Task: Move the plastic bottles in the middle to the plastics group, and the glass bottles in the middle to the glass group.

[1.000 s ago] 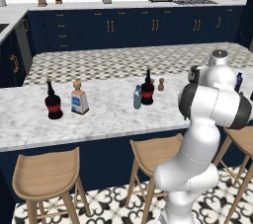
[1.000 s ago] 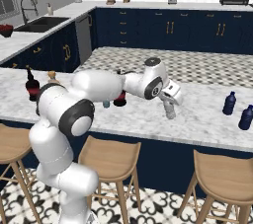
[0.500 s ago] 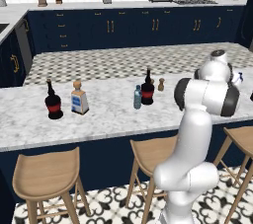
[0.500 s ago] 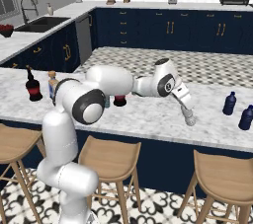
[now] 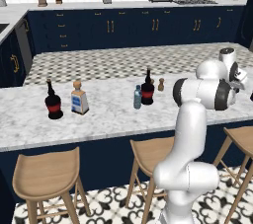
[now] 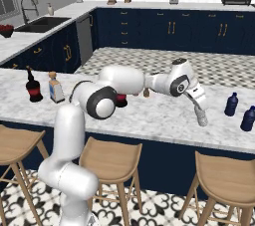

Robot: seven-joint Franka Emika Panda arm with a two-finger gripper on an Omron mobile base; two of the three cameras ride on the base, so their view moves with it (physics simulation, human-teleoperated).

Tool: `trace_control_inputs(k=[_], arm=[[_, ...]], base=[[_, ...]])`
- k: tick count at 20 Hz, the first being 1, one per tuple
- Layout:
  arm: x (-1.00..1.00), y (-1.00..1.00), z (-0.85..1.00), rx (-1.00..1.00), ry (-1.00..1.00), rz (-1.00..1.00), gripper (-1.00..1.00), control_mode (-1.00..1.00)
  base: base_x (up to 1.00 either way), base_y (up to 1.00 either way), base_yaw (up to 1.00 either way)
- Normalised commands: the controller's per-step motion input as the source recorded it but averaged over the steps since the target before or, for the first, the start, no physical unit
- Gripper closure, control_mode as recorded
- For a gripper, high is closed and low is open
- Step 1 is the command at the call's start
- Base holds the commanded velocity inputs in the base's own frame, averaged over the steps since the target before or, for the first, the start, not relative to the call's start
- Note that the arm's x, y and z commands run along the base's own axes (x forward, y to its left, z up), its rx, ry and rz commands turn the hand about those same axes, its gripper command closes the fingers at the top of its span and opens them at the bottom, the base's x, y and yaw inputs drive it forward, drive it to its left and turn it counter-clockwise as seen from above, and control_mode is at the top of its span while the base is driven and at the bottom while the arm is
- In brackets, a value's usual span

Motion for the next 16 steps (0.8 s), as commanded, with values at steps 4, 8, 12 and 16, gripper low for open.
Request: trace_control_inputs(k=[4, 8, 12, 16], arm=[[0.33, -0.41, 0.0, 0.04, 0.0, 0.0, 1.0, -1.0], [0.26, -0.27, -0.1, 0.02, -0.01, 0.0, 1.0, -1.0], [0.22, -0.28, -0.22, 0.0, -0.01, 0.0, 1.0, -1.0], [0.18, -0.15, -0.46, 0.0, 0.0, 0.0, 1.0, -1.0]], base=[[0.0, 0.0, 0.0], [0.0, 0.0, 0.0], [0.0, 0.0, 0.0], [0.0, 0.0, 0.0]])
